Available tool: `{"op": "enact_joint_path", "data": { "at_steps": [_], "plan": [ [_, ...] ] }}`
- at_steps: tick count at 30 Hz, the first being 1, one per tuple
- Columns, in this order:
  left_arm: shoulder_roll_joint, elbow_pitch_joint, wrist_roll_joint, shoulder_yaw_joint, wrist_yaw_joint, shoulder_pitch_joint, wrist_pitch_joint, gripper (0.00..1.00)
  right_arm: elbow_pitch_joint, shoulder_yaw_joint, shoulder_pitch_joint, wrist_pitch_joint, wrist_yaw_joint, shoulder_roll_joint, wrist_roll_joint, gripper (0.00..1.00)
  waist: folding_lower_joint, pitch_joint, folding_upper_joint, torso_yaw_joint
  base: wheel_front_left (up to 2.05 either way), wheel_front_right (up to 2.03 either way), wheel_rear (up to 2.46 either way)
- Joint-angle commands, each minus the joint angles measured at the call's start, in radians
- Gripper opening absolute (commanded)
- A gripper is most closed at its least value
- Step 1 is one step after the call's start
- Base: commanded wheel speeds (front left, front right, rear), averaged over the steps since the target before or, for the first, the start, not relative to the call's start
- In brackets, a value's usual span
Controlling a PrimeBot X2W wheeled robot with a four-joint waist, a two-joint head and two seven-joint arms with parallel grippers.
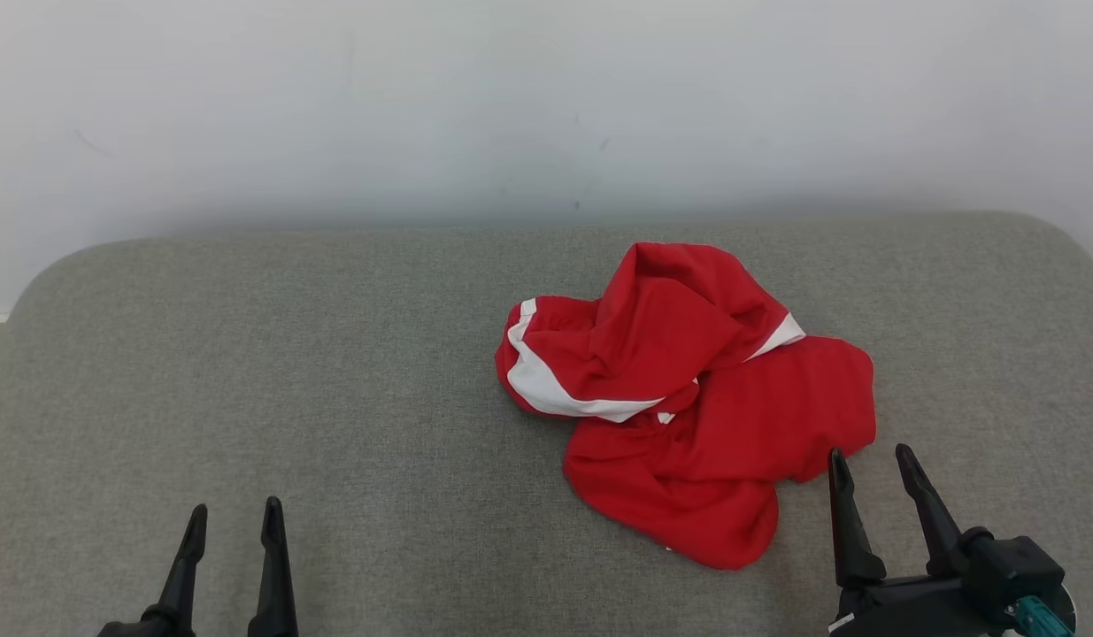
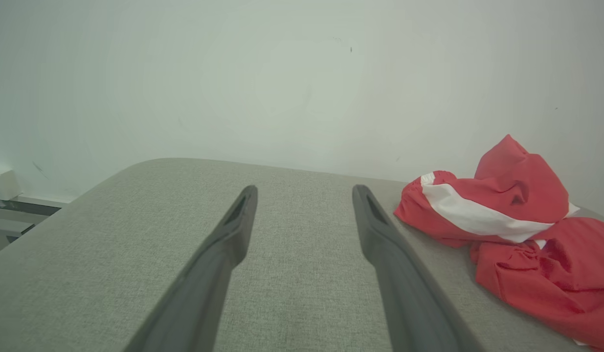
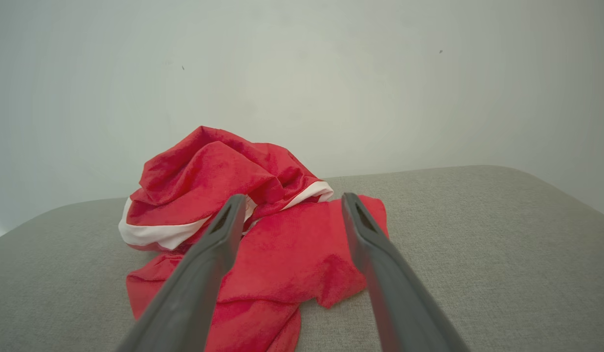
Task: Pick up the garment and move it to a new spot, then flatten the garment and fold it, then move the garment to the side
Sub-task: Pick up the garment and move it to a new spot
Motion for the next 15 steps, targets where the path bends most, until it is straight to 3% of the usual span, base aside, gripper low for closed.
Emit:
{"op": "enact_joint_path", "data": {
  "at_steps": [1, 9, 15],
  "plan": [
    [-0.004, -0.003, 0.010, 0.005, -0.006, 0.010, -0.003, 1.00, 0.001, 0.002, 0.004, -0.001, -0.002, -0.002, 0.001, 1.00, 0.0000, 0.001, 0.0000, -0.003, 0.00, 0.00, 0.00],
    [-0.012, 0.001, 0.023, 0.009, -0.010, 0.005, -0.003, 1.00, 0.000, 0.006, 0.001, -0.001, -0.002, -0.001, 0.006, 1.00, 0.0000, 0.008, 0.0000, -0.016, 0.00, 0.00, 0.00],
    [-0.008, 0.037, 0.037, -0.037, -0.015, -0.096, -0.003, 1.00, -0.003, 0.004, -0.011, -0.001, -0.002, -0.003, 0.009, 1.00, 0.0000, 0.025, 0.0000, -0.026, 0.00, 0.00, 0.00]
  ]
}}
